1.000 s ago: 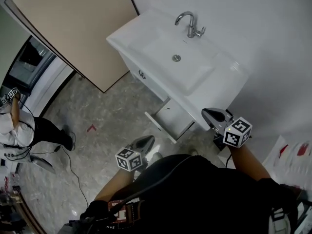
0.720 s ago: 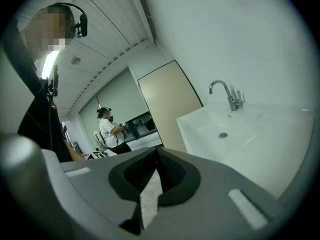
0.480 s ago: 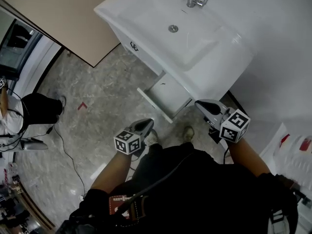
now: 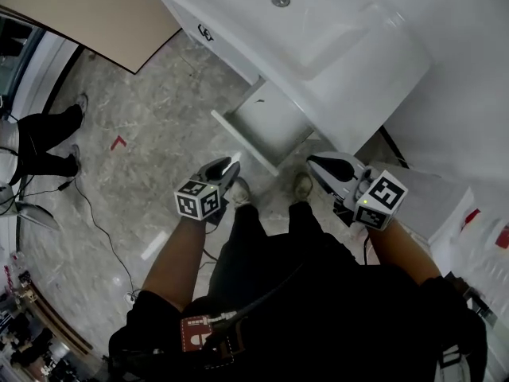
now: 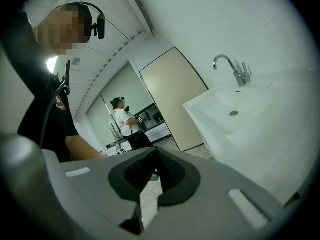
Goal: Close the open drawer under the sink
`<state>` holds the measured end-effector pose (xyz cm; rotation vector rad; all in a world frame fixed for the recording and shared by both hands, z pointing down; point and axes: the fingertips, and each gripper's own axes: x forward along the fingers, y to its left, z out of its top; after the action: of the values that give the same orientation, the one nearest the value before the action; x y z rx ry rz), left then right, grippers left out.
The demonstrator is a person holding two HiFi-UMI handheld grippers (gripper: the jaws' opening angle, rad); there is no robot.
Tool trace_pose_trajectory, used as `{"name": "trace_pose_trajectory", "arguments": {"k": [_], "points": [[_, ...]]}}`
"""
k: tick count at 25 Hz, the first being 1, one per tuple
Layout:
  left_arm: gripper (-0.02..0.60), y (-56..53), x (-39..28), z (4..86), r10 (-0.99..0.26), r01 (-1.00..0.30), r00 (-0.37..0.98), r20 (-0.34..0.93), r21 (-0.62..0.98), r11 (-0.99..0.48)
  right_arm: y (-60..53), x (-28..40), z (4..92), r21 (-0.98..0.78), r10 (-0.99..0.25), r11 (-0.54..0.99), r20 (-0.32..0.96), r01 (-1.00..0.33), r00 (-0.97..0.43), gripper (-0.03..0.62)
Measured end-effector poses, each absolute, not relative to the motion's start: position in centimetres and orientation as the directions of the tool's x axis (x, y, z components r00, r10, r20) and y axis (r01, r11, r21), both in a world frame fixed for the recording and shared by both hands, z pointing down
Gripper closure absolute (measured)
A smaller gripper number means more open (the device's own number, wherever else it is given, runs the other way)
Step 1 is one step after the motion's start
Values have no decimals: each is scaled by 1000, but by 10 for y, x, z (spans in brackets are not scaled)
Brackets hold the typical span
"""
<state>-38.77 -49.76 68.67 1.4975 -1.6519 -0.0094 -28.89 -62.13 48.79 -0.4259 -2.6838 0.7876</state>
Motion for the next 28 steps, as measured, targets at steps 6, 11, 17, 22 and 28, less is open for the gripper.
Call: {"name": "trace_pose_trajectory", "arguments": {"k": [6, 11, 17, 22, 28], "points": [[460, -504, -401, 724, -796, -797, 97, 598, 525, 297, -614, -282, 527, -535, 372, 825, 267, 185, -889, 592], [448, -508, -412, 745, -801, -759, 106, 589, 568, 318, -609, -287, 542, -547, 374, 821, 298, 164, -878, 592], [426, -517, -422, 790, -851, -615, 116, 512, 710, 344, -609, -277, 585, -534, 354, 835, 333, 134, -874, 592], [426, -522, -419, 812, -884, -527, 132, 449, 787, 321, -608, -271, 611, -489, 311, 866, 369, 102, -876, 592], [426, -531, -424, 834, -918, -461, 125, 375, 842, 281, -608, -270, 634, -455, 297, 884, 367, 108, -881, 592]]}}
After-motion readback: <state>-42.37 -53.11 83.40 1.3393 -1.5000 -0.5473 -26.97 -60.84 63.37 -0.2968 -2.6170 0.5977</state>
